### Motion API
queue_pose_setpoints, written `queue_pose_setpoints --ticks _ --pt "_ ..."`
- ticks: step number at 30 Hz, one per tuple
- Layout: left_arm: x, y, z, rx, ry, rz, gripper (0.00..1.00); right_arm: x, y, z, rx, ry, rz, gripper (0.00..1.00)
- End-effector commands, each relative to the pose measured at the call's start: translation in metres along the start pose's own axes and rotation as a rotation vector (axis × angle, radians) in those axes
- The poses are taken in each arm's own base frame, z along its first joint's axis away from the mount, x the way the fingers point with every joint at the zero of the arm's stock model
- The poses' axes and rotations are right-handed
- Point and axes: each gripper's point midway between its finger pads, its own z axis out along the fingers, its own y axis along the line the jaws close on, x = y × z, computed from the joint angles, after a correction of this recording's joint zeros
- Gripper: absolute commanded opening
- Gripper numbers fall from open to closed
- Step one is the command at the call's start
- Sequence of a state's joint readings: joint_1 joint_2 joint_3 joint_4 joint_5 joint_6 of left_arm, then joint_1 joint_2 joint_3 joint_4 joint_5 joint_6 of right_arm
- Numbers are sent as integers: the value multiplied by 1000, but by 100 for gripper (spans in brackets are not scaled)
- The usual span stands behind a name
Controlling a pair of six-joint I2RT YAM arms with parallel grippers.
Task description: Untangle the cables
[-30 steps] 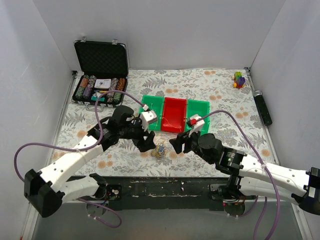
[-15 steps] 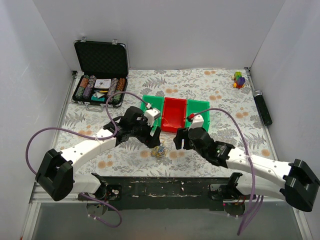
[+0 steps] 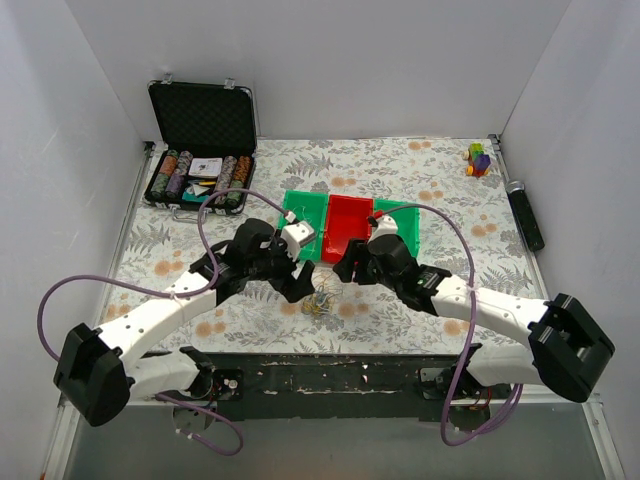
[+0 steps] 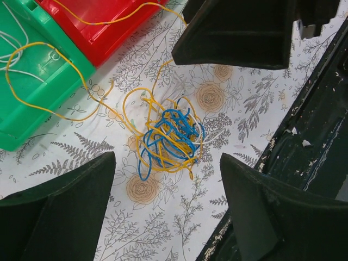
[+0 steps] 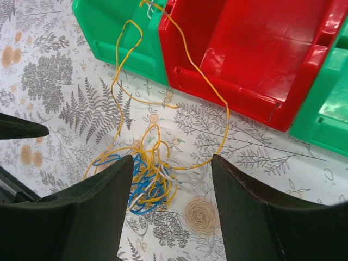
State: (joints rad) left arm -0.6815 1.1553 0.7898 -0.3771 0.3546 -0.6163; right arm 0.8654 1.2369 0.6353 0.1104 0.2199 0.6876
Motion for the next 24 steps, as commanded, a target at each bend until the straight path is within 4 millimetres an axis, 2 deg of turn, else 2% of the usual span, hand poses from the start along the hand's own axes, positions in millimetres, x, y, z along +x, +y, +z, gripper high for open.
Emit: queue_pose_setpoints --ticks 1,5,9,16,18,23,24 --pt "-6 2 -14 -23 -45 77 77 -20 31 1 -95 -24 74 65" --pt "-10 2 -18 -25 -59 109 77 -15 32 6 -89 2 95 59" --pt "-16 1 -19 -17 -74 129 77 -13 35 12 -90 20 106 58" --pt "-28 -3 -24 4 -107 210 77 -21 37 23 -88 -15 88 53" --pt "-31 -4 -25 12 -112 232 77 -23 37 29 -82 -17 75 45" --pt "-35 -13 -28 63 -131 302 77 -30 48 27 -131 -37 40 13" --pt "-35 -15 -28 75 -138 319 77 -33 53 24 -152 -44 28 3"
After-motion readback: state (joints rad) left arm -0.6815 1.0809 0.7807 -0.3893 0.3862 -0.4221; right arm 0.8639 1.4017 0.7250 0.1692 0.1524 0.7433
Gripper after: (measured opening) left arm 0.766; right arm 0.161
